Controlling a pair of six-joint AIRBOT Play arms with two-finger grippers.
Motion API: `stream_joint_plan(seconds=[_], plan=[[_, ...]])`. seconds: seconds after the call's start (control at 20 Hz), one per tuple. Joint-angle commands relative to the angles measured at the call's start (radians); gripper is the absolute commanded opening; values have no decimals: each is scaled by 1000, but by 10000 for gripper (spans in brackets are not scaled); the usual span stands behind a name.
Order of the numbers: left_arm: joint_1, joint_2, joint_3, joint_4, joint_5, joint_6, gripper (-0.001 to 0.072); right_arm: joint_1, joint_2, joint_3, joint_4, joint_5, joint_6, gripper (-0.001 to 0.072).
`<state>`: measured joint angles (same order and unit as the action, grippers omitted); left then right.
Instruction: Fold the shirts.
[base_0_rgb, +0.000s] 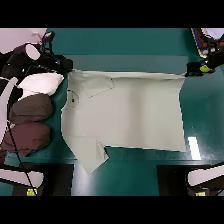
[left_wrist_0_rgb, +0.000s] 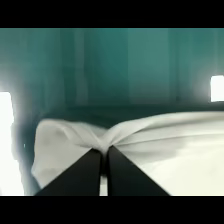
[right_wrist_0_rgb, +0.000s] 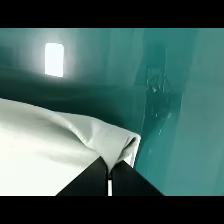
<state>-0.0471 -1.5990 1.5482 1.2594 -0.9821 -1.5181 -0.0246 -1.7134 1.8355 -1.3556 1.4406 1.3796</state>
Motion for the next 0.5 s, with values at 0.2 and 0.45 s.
stream_joint_plan(seconds=[0.2, 0.45], plan=[[13, -11, -114, 25, -219, 34, 26, 20, 134, -340, -1, -79, 19, 13], [13, 1, -173, 13, -218, 26, 456, 41, 195, -515, 3, -113, 34, 371]])
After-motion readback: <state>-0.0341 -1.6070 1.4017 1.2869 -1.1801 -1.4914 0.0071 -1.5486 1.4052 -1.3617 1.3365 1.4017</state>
